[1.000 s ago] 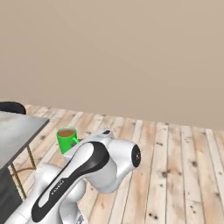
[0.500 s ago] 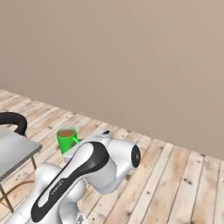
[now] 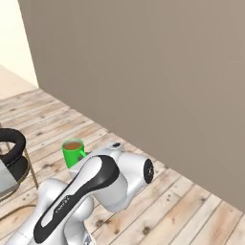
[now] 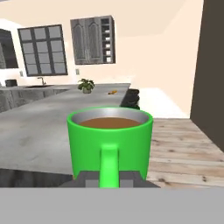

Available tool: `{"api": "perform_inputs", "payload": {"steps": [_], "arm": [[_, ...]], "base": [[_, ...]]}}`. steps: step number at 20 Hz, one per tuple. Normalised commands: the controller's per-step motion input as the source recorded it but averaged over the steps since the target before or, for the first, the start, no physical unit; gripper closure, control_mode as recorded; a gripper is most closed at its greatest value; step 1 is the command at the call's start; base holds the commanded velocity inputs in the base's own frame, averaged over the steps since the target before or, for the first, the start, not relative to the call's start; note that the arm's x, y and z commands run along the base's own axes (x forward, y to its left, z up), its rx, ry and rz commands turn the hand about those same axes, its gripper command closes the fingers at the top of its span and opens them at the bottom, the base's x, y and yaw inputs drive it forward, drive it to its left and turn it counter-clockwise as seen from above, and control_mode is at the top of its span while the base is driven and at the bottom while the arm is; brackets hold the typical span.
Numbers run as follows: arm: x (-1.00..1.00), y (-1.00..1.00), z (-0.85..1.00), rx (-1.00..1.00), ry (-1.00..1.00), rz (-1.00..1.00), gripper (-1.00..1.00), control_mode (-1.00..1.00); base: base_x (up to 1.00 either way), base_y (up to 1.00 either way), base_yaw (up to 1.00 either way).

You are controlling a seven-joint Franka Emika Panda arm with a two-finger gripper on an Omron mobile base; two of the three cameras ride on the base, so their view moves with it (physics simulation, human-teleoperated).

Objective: Pick up the brewed coffee from the coffee machine and place it next to the breakfast plate on the dining counter.

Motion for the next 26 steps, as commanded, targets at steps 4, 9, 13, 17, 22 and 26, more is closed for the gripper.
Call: {"api": "perform_inputs", "payload": {"steps": [4, 9, 13, 17, 22, 26], "arm": [[0.00, 0.00, 0.00, 0.00, 0.00, 0.00, 1.00, 1.00], [0.00, 0.00, 0.00, 0.00, 0.00, 0.00, 1.00, 1.00], [0.00, 0.00, 0.00, 0.00, 0.00, 0.00, 1.00, 1.00], [0.00, 0.00, 0.00, 0.00, 0.00, 0.00, 1.00, 1.00], [0.00, 0.00, 0.00, 0.00, 0.00, 0.00, 1.00, 1.00], [0.00, 0.00, 0.00, 0.00, 0.00, 0.00, 1.00, 1.00]], "base": [[0.80, -0.45, 0.57], [0.86, -0.35, 0.61], [0.89, -0.34, 0.62], [0.97, -0.36, 0.58], [1.00, -0.21, 0.51], [1.00, -0.10, 0.48]]}}
